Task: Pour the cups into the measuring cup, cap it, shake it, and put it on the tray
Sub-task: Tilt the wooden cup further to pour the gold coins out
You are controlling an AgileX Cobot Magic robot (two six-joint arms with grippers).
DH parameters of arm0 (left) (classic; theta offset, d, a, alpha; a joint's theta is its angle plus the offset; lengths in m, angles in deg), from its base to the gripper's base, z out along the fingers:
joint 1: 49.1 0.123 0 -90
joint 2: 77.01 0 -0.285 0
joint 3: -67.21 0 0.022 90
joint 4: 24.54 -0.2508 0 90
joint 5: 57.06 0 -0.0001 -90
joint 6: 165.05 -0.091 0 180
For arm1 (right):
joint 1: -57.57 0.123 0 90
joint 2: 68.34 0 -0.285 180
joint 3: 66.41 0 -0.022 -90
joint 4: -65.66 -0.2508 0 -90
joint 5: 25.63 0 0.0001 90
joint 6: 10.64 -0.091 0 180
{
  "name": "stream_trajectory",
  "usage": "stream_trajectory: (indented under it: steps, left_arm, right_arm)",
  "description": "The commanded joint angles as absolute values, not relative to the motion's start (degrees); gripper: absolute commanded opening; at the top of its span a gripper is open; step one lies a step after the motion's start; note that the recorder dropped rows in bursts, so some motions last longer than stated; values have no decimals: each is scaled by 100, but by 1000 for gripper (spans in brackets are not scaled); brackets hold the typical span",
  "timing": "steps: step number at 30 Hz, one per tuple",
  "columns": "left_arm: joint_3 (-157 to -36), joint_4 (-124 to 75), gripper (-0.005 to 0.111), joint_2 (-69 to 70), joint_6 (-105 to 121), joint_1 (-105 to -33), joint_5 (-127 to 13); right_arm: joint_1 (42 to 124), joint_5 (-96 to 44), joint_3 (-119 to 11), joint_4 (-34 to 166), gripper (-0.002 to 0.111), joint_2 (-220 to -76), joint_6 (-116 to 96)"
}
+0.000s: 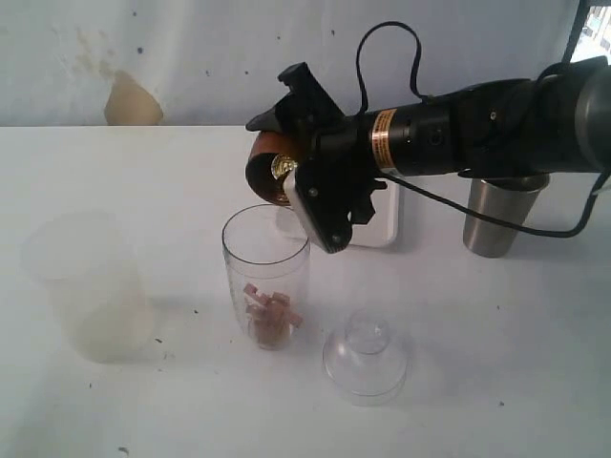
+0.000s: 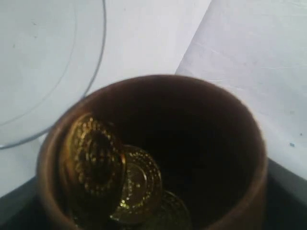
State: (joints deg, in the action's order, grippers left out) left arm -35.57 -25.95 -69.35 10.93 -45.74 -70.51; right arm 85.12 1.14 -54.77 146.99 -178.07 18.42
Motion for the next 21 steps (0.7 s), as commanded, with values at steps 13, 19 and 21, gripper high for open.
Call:
stream_trajectory:
  steps: [13, 19, 21]
  left_arm:
    - [-3557, -2540, 0, -6922, 1104, -4578, -7033]
    - [-3557, -2540, 0, -6922, 1104, -4578, -7033]
    - [-3557, -2540, 0, -6922, 1104, -4578, -7033]
  right_arm:
    - [8613, 99, -5536, 14664, 0, -17759, 2686]
    - [8613, 147, -5536, 14664, 0, -17749, 2826]
    - [8623, 170, -5536, 14664, 0, -17749, 2993]
